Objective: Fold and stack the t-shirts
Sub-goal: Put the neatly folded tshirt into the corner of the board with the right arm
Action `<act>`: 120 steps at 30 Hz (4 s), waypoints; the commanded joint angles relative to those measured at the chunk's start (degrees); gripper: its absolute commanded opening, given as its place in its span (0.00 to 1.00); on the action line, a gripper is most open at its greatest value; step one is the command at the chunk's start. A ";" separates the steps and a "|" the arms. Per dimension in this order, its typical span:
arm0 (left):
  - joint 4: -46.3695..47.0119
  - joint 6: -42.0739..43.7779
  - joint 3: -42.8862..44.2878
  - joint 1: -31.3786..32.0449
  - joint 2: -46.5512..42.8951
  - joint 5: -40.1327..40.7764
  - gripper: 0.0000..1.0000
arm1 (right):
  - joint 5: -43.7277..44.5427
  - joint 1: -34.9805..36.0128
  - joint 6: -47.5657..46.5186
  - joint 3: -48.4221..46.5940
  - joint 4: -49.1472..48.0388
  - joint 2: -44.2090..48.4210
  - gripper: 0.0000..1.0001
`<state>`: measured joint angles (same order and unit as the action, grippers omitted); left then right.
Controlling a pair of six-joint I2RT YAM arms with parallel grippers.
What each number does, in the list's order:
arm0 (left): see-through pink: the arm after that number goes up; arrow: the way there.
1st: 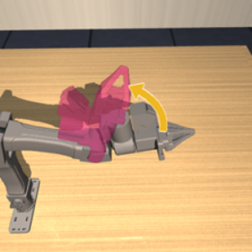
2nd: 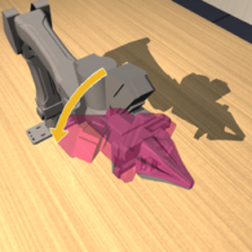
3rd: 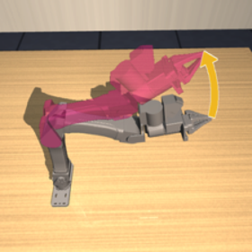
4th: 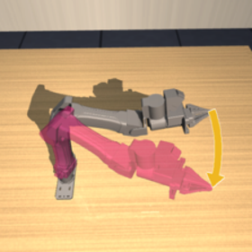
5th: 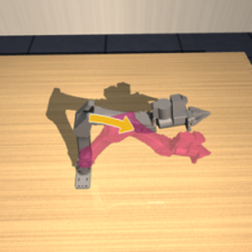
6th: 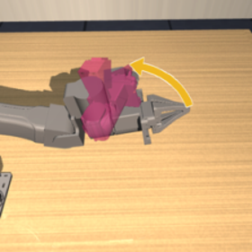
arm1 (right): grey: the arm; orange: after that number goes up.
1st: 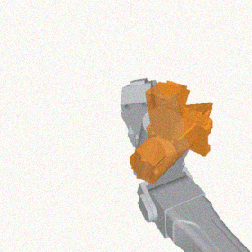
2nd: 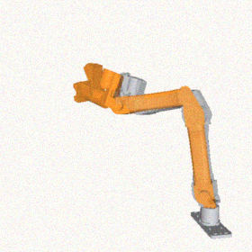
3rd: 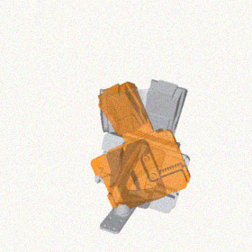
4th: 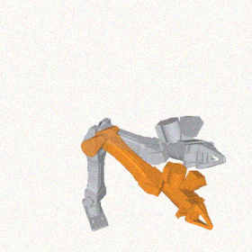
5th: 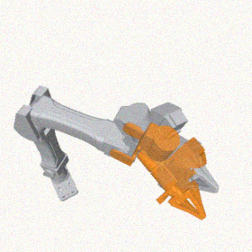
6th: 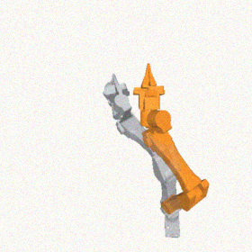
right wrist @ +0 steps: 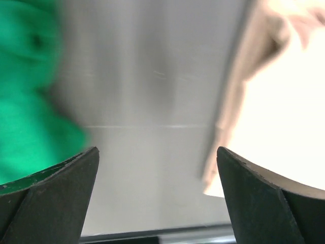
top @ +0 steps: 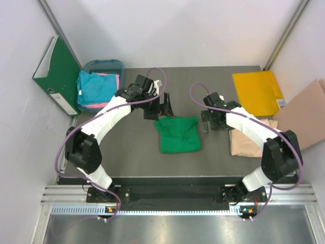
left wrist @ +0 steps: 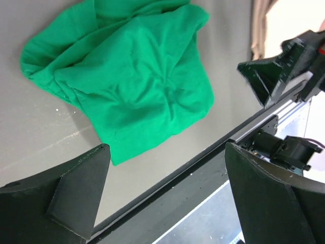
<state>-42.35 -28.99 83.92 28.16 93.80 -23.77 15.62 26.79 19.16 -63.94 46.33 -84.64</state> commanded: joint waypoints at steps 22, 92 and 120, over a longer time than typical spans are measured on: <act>0.07 1.75 -1.65 0.40 0.24 -1.10 0.99 | 25.88 -5.95 -0.35 0.93 6.67 -18.98 0.10; 13.52 -6.69 -16.60 -3.38 19.14 1.71 0.00 | -31.62 -0.86 1.06 4.53 -21.01 -16.17 0.86; 7.54 -4.23 -11.24 -3.82 17.91 6.02 0.99 | -13.08 8.11 -8.78 -9.00 -1.16 -6.86 0.06</act>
<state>-33.63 -36.10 72.99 25.30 110.48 -26.48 -4.51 34.72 14.61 -69.45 37.80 -98.30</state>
